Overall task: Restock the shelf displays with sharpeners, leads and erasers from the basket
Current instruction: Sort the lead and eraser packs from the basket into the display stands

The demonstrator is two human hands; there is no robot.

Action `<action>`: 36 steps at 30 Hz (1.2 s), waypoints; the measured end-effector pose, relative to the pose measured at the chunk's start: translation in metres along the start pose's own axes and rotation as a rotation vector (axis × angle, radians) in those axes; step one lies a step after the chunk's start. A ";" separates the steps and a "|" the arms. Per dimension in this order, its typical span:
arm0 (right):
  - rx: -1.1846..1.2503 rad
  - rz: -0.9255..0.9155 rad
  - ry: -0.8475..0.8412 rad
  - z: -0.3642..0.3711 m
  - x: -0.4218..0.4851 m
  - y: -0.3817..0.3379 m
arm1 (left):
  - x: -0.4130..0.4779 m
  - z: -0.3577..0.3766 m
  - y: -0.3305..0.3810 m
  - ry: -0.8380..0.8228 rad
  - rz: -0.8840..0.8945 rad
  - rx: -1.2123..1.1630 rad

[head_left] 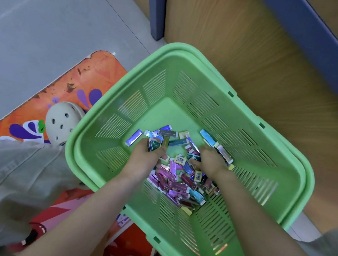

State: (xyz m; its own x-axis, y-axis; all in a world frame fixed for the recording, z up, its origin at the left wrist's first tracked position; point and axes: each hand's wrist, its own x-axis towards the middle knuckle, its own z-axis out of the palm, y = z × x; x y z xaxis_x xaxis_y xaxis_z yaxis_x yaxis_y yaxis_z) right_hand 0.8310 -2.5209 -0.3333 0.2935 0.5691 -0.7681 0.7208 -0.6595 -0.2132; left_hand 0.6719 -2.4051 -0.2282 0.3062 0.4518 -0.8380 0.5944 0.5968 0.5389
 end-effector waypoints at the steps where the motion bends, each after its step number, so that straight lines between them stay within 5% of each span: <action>1: 0.029 0.007 -0.012 0.000 -0.003 -0.003 | -0.001 0.000 0.000 -0.001 -0.006 -0.022; 11: 0.525 -0.157 0.086 -0.043 -0.057 -0.058 | -0.020 0.009 0.010 0.053 -0.034 -0.126; 23: 0.529 -0.292 0.185 -0.087 -0.133 -0.087 | -0.066 0.007 0.041 -0.048 -0.004 -0.458; 30: 0.587 -0.288 0.316 -0.103 -0.173 -0.085 | -0.099 0.015 0.054 -0.128 0.014 -0.474; 36: 0.879 -0.128 0.447 -0.135 -0.211 -0.086 | -0.126 0.023 0.081 -0.088 0.168 -0.490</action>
State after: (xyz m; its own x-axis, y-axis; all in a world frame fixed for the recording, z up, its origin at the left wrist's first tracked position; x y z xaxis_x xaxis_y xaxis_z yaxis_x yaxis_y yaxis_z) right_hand 0.7913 -2.5184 -0.0713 0.5860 0.6752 -0.4481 0.0949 -0.6063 -0.7895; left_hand 0.6986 -2.4291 -0.0814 0.4414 0.5231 -0.7291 0.1209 0.7704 0.6260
